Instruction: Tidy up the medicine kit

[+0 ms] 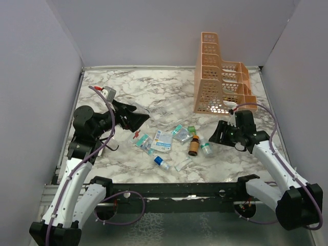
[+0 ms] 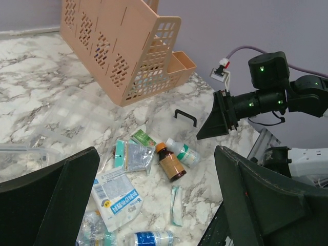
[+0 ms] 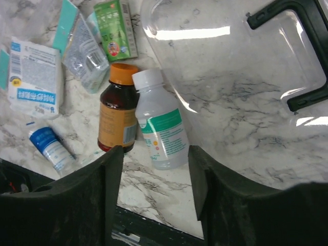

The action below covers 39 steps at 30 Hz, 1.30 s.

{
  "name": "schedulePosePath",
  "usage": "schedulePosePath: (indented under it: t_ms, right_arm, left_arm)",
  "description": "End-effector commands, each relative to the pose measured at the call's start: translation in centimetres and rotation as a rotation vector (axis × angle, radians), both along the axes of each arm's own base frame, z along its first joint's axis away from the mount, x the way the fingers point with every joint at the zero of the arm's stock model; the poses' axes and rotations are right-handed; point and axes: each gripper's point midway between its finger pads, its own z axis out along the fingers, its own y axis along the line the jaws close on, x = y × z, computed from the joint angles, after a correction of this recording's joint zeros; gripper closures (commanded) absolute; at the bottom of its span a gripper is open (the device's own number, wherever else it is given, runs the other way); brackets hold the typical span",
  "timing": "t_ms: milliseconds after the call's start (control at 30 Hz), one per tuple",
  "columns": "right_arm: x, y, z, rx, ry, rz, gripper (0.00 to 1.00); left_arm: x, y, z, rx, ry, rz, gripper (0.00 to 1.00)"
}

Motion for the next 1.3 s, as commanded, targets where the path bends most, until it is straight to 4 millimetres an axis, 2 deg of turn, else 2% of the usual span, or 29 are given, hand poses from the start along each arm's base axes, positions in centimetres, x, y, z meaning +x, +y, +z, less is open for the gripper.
schedulePosePath:
  t_ms: [0, 67, 433, 633, 867, 1033, 1167, 1267]
  right_arm:
    - [0.1, -0.5, -1.8, -0.026, 0.017, -0.083, 0.51]
    - [-0.4, -0.3, -2.4, -0.031, 0.034, -0.08, 0.54]
    - [-2.1, 2.5, -4.1, -0.063, 0.097, 0.025, 0.54]
    - [-2.3, 2.2, -5.6, -0.147, 0.125, 0.002, 0.53]
    - [-1.6, 3.9, -7.1, -0.137, 0.108, 0.042, 0.49]
    - [-1.0, 3.9, -8.0, -0.146, 0.101, 0.023, 0.51]
    - [-0.6, 3.8, -7.7, -0.138, 0.067, 0.001, 0.6]
    - [-0.4, 4.6, -5.8, -0.076, 0.006, 0.019, 0.67]
  left_arm:
    - [0.5, -0.1, 0.5, -0.033, -0.013, 0.005, 0.01]
    - [0.5, -0.2, 0.3, -0.036, -0.005, 0.005, 0.01]
    - [0.1, -0.4, -0.3, -0.033, -0.001, 0.005, 0.01]
    - [0.4, -0.3, -0.2, -0.02, -0.005, 0.021, 0.01]
    - [1.1, 0.1, -1.1, -0.003, 0.047, 0.06, 0.01]
    - [1.3, -0.2, -2.0, -0.02, 0.112, 0.053, 0.01]
    - [0.9, -0.7, -3.1, -0.037, 0.166, 0.018, 0.01]
    - [0.3, -0.9, -3.5, -0.054, 0.195, 0.002, 0.01]
